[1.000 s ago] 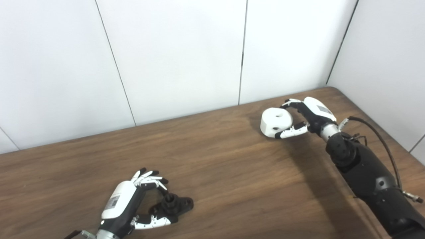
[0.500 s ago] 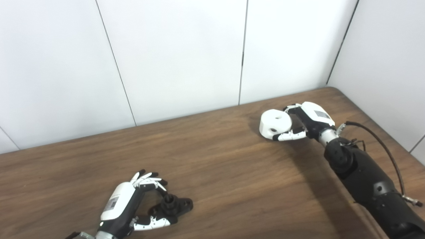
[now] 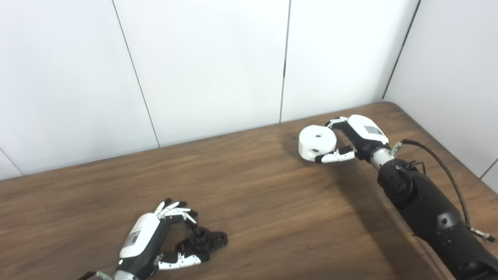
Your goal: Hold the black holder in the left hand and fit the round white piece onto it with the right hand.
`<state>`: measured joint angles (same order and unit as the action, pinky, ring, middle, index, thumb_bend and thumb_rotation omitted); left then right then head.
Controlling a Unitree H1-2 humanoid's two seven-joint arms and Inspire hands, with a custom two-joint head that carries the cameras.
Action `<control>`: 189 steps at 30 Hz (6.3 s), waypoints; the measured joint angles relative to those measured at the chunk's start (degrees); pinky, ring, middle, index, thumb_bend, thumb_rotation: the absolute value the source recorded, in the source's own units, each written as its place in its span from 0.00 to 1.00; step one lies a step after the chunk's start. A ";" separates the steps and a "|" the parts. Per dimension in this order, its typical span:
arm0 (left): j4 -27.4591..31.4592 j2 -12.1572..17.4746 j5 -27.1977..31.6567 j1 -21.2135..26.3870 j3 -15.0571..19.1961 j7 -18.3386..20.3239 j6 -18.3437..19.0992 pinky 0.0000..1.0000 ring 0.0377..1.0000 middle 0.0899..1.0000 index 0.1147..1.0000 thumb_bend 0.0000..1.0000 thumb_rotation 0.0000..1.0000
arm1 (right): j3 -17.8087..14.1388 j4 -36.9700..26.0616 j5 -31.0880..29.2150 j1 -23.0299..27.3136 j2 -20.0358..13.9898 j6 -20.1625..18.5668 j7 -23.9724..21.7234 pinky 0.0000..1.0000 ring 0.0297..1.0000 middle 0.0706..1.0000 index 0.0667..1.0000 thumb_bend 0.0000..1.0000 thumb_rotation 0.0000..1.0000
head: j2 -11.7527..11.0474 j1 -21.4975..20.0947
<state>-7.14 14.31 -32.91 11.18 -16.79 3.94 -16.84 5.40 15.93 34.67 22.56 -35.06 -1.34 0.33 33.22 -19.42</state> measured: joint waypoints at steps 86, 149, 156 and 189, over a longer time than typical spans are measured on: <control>-3.74 -6.02 -5.74 3.62 -3.64 -5.76 6.62 1.00 0.88 0.72 0.42 0.52 0.06 | 7.55 -21.67 -3.88 -7.83 22.15 12.64 -7.60 0.73 0.90 0.79 0.52 0.44 0.32 | 2.29 19.16; 0.59 -6.04 -5.33 1.54 -3.65 -3.19 9.46 1.00 0.88 0.72 0.42 0.52 0.07 | 5.70 -23.38 -6.71 -9.89 19.68 11.65 -11.52 0.75 0.90 0.80 0.52 0.46 0.31 | 7.56 17.14; 0.98 -6.01 -5.29 1.48 -3.65 -2.91 9.96 1.00 0.88 0.72 0.41 0.52 0.07 | 5.48 -21.59 -6.42 -10.15 19.51 11.76 -11.50 0.74 0.89 0.79 0.52 0.45 0.34 | 7.65 17.14; 2.77 -6.34 -5.36 0.47 -3.49 -1.99 11.53 1.00 0.89 0.73 0.41 0.52 0.07 | 6.36 -17.46 -7.31 -7.60 19.41 11.71 -10.27 0.74 0.90 0.80 0.53 0.47 0.30 | 8.44 18.11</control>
<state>-4.37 7.97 -38.27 11.64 -20.28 1.95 -5.32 11.76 -1.53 27.36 14.96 -15.64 10.37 -9.94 41.66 -1.32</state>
